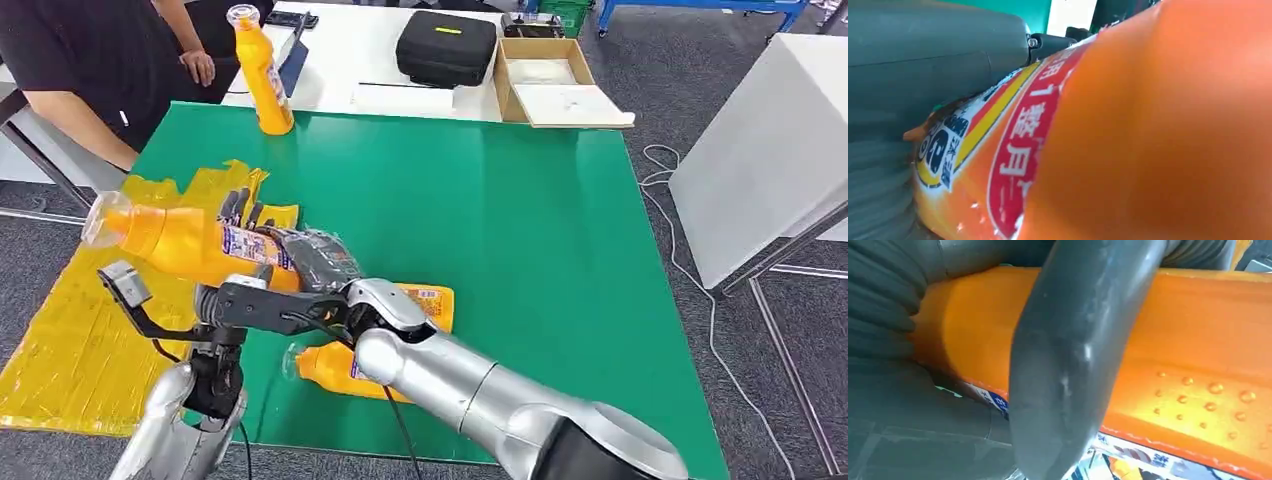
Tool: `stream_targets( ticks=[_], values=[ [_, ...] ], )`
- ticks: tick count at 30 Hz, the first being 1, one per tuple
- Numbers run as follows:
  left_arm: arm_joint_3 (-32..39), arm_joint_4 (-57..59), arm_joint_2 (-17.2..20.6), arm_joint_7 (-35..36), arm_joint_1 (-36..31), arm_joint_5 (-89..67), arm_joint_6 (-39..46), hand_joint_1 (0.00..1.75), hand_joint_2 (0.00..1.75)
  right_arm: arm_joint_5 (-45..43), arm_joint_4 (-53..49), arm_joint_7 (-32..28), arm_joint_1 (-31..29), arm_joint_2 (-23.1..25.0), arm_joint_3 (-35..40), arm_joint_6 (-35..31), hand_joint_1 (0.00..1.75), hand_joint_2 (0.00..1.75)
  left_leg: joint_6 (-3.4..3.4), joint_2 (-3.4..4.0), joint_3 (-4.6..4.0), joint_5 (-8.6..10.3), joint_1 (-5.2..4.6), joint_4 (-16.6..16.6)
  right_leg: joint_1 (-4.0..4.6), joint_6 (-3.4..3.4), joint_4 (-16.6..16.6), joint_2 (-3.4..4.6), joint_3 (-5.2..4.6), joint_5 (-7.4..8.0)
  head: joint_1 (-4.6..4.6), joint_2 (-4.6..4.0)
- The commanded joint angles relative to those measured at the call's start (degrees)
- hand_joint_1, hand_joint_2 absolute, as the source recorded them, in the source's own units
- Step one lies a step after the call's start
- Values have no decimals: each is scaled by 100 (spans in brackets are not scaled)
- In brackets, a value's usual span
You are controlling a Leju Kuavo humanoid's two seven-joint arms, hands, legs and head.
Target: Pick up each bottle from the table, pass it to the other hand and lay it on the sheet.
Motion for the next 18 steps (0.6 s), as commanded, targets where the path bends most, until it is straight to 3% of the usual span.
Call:
stream_targets(
  ticks=[1, 18],
  values=[
    [570, 4, 38, 257, -723, 286, -138, 0, 175, 188, 152, -253, 544, 61, 784, 436, 175, 175, -19, -17, 17, -1, 12, -5, 11, -13, -9, -22, 25, -6, 0, 0],
    [785, -43, -2, 356, -722, 364, -205, 0, 175, 256, 255, -319, 574, 61, 687, 503, 171, 175, -32, -38, 36, -5, 13, -5, 13, -22, -6, -45, 43, -18, 0, 0]
  ],
)
